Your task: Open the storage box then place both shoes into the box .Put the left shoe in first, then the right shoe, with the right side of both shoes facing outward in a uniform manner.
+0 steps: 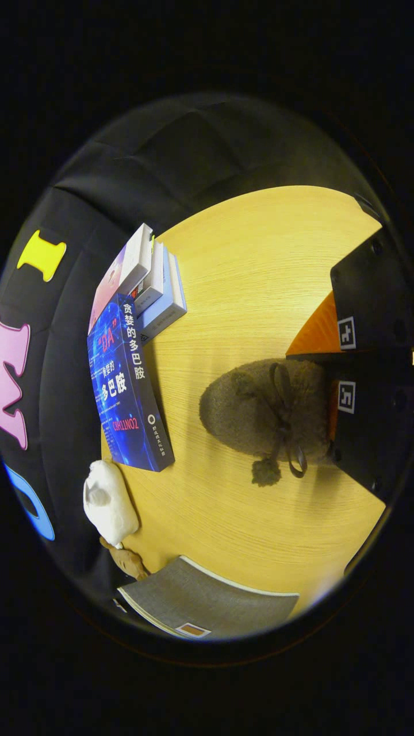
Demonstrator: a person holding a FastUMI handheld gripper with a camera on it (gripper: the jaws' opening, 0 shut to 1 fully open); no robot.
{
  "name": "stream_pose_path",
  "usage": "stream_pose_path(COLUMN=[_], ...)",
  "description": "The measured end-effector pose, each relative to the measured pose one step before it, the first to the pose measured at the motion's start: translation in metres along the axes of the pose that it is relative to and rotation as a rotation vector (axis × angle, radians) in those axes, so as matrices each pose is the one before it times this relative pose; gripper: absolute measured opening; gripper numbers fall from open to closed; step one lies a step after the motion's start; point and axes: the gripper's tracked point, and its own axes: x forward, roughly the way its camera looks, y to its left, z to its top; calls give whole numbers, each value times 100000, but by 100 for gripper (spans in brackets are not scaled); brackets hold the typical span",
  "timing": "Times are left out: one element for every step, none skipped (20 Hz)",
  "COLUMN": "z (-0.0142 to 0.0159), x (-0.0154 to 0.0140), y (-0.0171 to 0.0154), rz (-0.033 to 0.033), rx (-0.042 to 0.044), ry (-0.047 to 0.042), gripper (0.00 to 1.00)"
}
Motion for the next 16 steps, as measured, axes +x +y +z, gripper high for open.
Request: stream_pose_path(z=[311,452,509,738,1222,1256,1493,1509,1519,1271,1184,964,856,838,543,375], x=[-1171,-1155,-1388,-1553,-1694,-1626,-1518,-1333,-1044,-777,-541,-386,-166,68,266,283], y=[319,434,666,968,1471,1478,1676,2044,2278,2384,2512,2339,2346,2238,2154,2012], rz=[1484,1573,2135,2579,3330,2901,2690,3188,3663,3949,3617,2893,2167,1819,1562,1303], rx=[1945,2073,2253,2432,2044,1068,503,295,454,389,819,793,654,93,-493,119], ry=[-1082,-1061,-749,-745,-1842,-2200,-2326,-2438,-2139,-1307,-1018,-465,-575,-1004,-111,-183], gripper=[6,6,5,5,6,6,5,5,5,5,5,6,5,5,5,6])
